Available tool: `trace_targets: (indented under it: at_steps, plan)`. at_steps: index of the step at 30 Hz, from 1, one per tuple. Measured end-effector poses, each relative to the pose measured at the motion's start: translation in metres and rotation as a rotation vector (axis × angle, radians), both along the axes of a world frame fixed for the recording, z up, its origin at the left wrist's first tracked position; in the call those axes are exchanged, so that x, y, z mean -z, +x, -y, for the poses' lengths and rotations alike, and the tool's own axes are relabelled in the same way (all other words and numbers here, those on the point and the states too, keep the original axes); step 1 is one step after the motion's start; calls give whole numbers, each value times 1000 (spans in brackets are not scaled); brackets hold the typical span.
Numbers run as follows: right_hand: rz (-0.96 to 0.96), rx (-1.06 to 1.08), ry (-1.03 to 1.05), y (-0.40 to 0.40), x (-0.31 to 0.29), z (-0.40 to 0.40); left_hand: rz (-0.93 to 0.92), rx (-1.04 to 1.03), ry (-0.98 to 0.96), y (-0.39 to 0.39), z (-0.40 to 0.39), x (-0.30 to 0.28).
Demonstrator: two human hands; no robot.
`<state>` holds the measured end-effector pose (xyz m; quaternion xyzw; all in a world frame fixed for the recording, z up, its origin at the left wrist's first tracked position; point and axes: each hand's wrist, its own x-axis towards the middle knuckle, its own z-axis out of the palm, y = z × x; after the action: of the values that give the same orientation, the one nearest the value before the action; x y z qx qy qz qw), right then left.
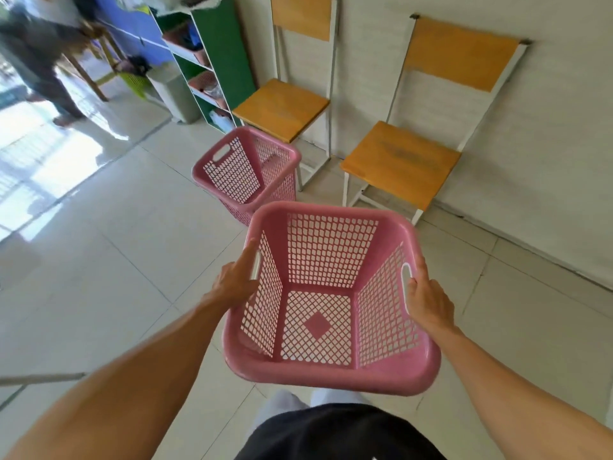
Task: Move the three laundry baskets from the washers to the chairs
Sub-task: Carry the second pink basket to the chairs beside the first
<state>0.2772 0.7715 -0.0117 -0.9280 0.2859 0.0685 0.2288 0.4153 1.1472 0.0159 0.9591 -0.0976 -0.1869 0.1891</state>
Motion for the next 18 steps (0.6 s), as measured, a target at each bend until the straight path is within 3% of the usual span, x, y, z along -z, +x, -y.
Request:
trace_targets:
  at_steps: [13, 18]
  plan:
    - [15, 156, -41, 105, 10, -2, -104, 127, -82, 157, 21, 33]
    - [-15, 339, -77, 146, 17, -17, -113, 305, -201, 229, 45, 32]
